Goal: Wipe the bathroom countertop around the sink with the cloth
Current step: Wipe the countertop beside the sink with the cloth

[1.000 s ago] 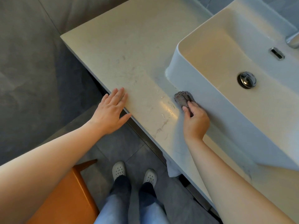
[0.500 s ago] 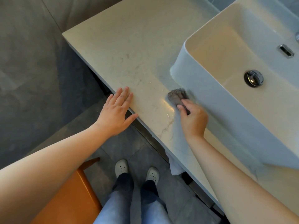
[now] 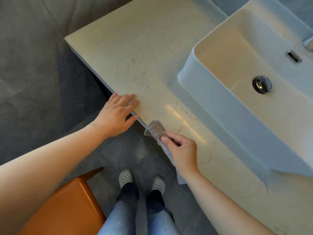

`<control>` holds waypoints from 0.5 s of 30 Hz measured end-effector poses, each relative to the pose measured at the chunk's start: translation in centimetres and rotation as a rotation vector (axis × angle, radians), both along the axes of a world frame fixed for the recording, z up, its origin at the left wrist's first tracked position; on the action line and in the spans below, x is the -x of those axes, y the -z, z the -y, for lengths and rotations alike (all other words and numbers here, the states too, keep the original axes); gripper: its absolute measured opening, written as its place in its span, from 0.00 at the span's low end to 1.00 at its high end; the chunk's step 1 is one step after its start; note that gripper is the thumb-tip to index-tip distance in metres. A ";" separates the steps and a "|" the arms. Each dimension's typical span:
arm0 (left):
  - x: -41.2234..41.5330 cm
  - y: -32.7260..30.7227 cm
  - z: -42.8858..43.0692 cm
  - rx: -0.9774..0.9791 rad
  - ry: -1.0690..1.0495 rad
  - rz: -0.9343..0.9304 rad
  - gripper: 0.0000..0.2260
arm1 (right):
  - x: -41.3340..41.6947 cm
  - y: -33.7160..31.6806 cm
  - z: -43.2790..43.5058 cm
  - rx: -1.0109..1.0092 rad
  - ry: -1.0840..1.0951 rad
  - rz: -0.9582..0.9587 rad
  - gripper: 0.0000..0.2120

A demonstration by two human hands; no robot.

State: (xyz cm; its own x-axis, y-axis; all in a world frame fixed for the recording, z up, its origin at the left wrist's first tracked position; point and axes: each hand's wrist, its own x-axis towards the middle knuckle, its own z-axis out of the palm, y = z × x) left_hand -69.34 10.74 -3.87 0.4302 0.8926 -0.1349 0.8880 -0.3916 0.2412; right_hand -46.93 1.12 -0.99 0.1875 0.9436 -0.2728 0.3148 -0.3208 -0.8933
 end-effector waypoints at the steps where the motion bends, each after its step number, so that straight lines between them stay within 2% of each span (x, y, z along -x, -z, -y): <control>1: -0.1 0.1 0.1 0.006 -0.005 0.007 0.30 | -0.4 -0.5 -0.6 -0.016 0.030 -0.015 0.11; 3: -0.2 0.1 0.2 0.009 -0.016 0.022 0.30 | -1.5 -1.2 -2.4 -0.086 0.116 0.036 0.11; 6: -0.2 0.2 0.3 0.009 -0.020 0.036 0.30 | -3.8 -1.0 -6.6 -0.218 0.214 0.287 0.13; 10: -0.2 0.2 0.3 0.013 -0.017 0.044 0.30 | -5.0 1.5 -10.6 -0.222 0.164 0.558 0.14; 15: 0.1 0.0 0.0 0.005 0.005 0.066 0.30 | -3.5 3.7 -11.2 -0.245 0.171 0.632 0.14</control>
